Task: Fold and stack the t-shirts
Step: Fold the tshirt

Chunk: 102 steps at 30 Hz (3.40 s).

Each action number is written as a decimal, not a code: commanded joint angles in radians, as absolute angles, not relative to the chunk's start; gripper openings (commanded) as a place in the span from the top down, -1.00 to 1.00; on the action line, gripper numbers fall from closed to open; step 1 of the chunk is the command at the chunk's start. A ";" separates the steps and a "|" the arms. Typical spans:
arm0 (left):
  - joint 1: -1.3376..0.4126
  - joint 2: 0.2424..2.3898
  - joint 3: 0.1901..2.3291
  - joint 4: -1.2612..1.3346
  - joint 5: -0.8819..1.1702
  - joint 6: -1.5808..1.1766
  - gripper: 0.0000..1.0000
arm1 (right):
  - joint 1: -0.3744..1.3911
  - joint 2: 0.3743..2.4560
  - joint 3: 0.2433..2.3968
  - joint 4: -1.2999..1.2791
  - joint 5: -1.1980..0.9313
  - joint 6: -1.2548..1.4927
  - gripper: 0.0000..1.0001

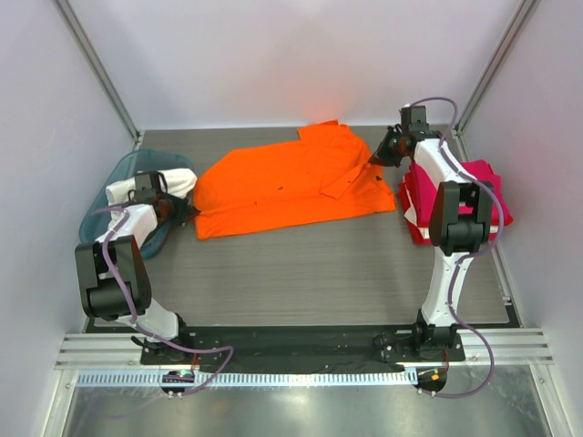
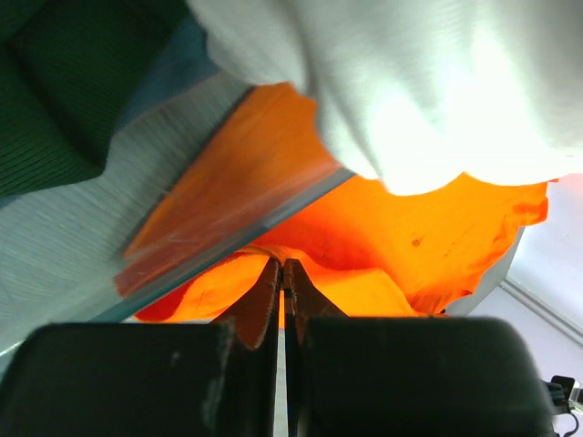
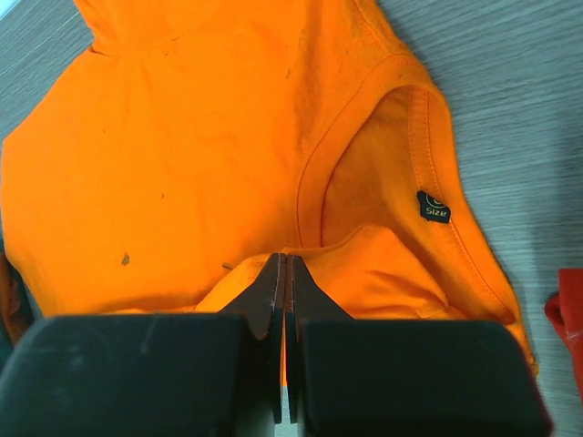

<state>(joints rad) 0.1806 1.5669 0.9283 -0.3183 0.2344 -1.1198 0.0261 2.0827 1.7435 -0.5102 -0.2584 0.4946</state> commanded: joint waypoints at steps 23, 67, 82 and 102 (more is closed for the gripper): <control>0.178 1.572 1.028 -0.318 0.172 -1.131 0.99 | 0.012 2.123 1.878 -0.523 -0.285 0.494 0.97; -0.036 1.006 0.454 -0.149 -0.178 -1.305 0.10 | 0.179 1.332 0.671 0.192 0.244 0.870 -0.09; -0.098 1.252 0.422 0.118 -0.322 -1.390 0.28 | 0.183 1.252 0.617 0.184 0.255 0.877 -0.09; -0.095 1.468 0.506 0.122 -0.386 -1.416 1.00 | 0.187 1.278 0.595 0.166 0.276 0.888 -0.11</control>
<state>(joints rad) -0.0940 1.4868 0.4904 0.2241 -0.3367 -1.4372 0.1780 1.2827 0.5907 0.1486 0.2260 0.8894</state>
